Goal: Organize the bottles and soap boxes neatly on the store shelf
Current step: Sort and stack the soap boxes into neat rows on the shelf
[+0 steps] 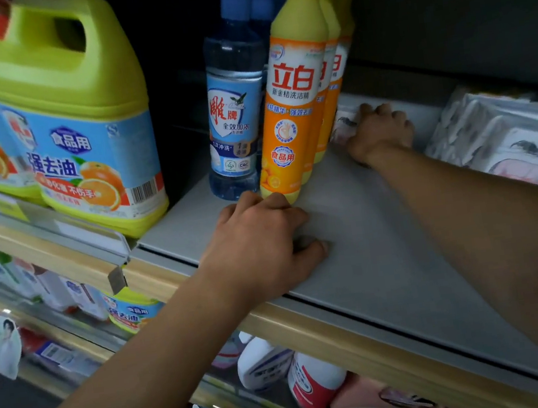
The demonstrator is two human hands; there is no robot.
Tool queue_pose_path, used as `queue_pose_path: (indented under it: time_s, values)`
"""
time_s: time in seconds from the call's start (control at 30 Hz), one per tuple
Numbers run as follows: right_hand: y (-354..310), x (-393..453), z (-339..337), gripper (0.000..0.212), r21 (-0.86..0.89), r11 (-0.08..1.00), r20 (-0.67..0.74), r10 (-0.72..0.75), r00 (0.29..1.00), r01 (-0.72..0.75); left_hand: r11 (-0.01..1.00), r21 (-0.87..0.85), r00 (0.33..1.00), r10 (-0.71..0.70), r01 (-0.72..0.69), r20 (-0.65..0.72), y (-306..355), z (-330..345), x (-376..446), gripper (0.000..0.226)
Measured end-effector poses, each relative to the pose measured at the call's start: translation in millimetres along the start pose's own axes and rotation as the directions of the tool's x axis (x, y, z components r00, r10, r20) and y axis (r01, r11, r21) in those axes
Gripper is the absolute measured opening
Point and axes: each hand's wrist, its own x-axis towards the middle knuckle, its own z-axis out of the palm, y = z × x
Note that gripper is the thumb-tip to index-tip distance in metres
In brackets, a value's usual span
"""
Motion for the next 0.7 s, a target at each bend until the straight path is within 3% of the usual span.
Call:
queue_pose_path:
  time_s: [0.1, 0.23, 0.4, 0.6, 0.7]
  values:
    - [-7.3, -22.1, -24.1, 0.056, 0.119, 0.993, 0.017, -0.008, 1.000, 0.006, 1.000, 0.006, 1.000, 0.005, -0.005, 0.017, 0.8, -2.3, -0.1, 0.052]
    - [-6.5, -70.2, -65.4, 0.051, 0.224, 0.960, -0.059, -0.161, 0.985, 0.170, 1.000, 0.010, 1.000, -0.003, 0.003, 0.020, 2.5, -5.4, -0.8, 0.053]
    - [29.8, -131.7, -116.5, 0.042, 0.198, 0.925, -0.222, -0.280, 0.934, 0.324, 0.999, 0.028, 0.999, -0.023, 0.022, 0.046, 11.0, -11.2, -2.7, 0.047]
    - [119.0, -159.3, -145.7, 0.047, 0.062, 0.979, -0.272, -0.170, 0.947, 0.194, 0.982, -0.182, 0.998, -0.031, 0.039, 0.047, 46.7, -12.3, -7.2, 0.049]
    - [158.4, -161.5, -144.8, 0.059, -0.011, 0.997, -0.204, -0.081, 0.976, 0.080, 0.963, -0.271, 1.000, 0.011, -0.006, 0.017, 76.6, -9.7, -4.1, 0.046]
